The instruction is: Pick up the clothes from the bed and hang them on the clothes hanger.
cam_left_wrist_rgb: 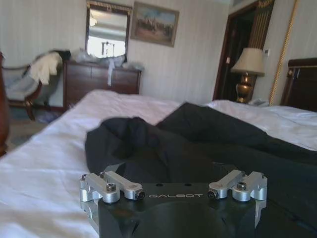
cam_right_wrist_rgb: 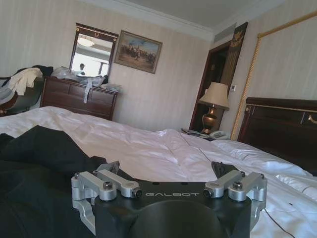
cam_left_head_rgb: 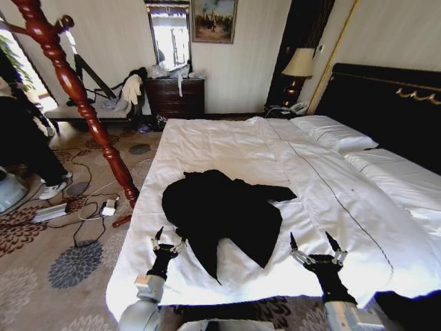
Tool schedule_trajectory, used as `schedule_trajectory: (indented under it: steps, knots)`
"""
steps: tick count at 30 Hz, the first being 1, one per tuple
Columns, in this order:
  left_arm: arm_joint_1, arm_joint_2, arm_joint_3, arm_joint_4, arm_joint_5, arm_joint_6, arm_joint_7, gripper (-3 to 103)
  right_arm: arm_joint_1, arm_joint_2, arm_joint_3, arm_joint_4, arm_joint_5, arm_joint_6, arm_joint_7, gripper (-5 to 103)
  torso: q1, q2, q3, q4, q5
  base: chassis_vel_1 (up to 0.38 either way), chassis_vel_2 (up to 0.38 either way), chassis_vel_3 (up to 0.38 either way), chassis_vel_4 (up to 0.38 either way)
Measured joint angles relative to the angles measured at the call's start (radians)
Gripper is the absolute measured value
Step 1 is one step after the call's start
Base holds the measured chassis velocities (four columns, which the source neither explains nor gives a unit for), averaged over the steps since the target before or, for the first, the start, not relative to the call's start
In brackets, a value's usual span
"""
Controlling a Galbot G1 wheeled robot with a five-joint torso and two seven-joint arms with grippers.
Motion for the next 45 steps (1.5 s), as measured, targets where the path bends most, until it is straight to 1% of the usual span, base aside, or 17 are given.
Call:
schedule_trajectory:
  steps: [2,4,8,11,14,16,19,22,24,28,30,33,34,37,39,41,45]
  knots:
    - [-0.051,0.022,0.058,0.031,-0.054,0.034,-0.032,98,-0.009,0.014,0.008,0.016,-0.001,0.001,0.001,100,0.000,0.000,0.000,0.0000,-0.0001,0.000,0.000,0.000,0.000]
    - [-0.064,0.026,0.073,0.042,-0.068,0.042,-0.038,98,-0.010,0.019,0.010,0.020,-0.002,0.001,0.001,100,0.000,0.000,0.000,0.0003,-0.0001,0.000,0.000,0.000,0.000]
    - [-0.131,0.038,0.138,0.096,-0.142,0.062,-0.047,102,-0.010,0.042,0.018,0.031,-0.007,0.001,0.002,100,0.000,0.000,0.000,0.0004,0.0000,0.000,0.000,0.000,0.000]
    - [-0.179,0.039,0.182,0.128,-0.203,0.090,-0.050,98,-0.014,0.057,0.019,0.031,-0.015,0.001,0.003,100,0.000,0.000,0.000,0.0003,0.0001,0.000,0.000,0.000,0.000]
    - [-0.200,0.035,0.196,0.146,-0.214,0.098,-0.053,95,-0.016,0.060,0.022,0.033,-0.016,0.001,0.004,100,0.000,0.000,0.000,0.0003,0.0000,0.000,0.000,0.000,0.000]
    - [-0.219,0.029,0.208,0.163,-0.219,0.107,-0.059,85,-0.016,0.061,0.028,0.033,-0.014,0.001,0.005,100,0.000,0.000,0.000,0.0003,0.0000,0.000,0.000,0.000,0.000]
    - [-0.219,0.023,0.211,0.168,-0.229,0.121,-0.066,80,-0.013,0.059,0.030,0.030,-0.011,0.001,0.006,100,0.000,0.000,0.000,0.0004,0.0001,0.000,0.000,0.000,0.000]
    - [-0.211,0.013,0.207,0.169,-0.231,0.123,-0.070,62,-0.003,0.056,0.030,0.018,-0.006,0.000,0.009,100,0.000,0.000,0.000,0.0004,0.0001,0.000,0.000,0.000,0.000]
    - [-0.209,0.010,0.206,0.169,-0.231,0.123,-0.072,62,0.000,0.054,0.029,0.015,-0.005,-0.001,0.010,100,0.000,0.000,0.000,0.0005,0.0001,0.000,0.000,0.000,0.000]
    - [-0.208,0.001,0.203,0.162,-0.231,0.123,-0.082,40,0.003,0.041,0.027,0.007,0.004,-0.004,0.012,100,0.000,0.000,0.000,0.0004,0.0001,0.000,0.000,0.000,0.000]
    - [-0.207,-0.001,0.201,0.162,-0.230,0.121,-0.083,40,0.004,0.037,0.029,0.006,0.007,-0.004,0.013,100,0.000,0.000,0.000,0.0004,0.0001,0.000,0.000,0.000,0.000]
    - [-0.201,-0.006,0.195,0.162,-0.228,0.112,-0.083,23,0.004,0.028,0.035,0.005,0.016,-0.007,0.016,100,0.000,0.000,0.000,0.0004,0.0000,0.000,0.000,0.000,0.000]
    - [-0.201,-0.006,0.195,0.162,-0.228,0.112,-0.083,23,0.004,0.028,0.035,0.005,0.016,-0.007,0.016,100,0.000,0.000,0.000,0.0004,0.0000,0.000,0.000,0.000,0.000]
    - [-0.190,-0.013,0.191,0.161,-0.219,0.104,-0.079,7,0.008,0.023,0.037,0.002,0.024,-0.011,0.020,100,0.000,0.000,0.000,0.0003,0.0000,0.000,0.000,0.000,0.000]
    - [-0.187,-0.013,0.189,0.157,-0.218,0.103,-0.079,7,0.010,0.021,0.037,0.001,0.027,-0.013,0.022,100,0.000,0.000,0.000,0.0003,0.0000,0.000,0.000,0.000,0.000]
    - [-0.170,-0.006,0.177,0.129,-0.217,0.104,-0.079,1,0.016,0.013,0.037,-0.003,0.039,-0.022,0.026,100,0.000,0.000,0.000,0.0003,-0.0002,0.000,0.000,0.000,0.000]
    - [-0.140,0.012,0.144,0.089,-0.220,0.107,-0.080,0,0.022,-0.004,0.036,-0.005,0.069,-0.041,0.031,100,0.000,0.000,0.000,0.0003,-0.0001,0.000,0.000,0.000,0.000]
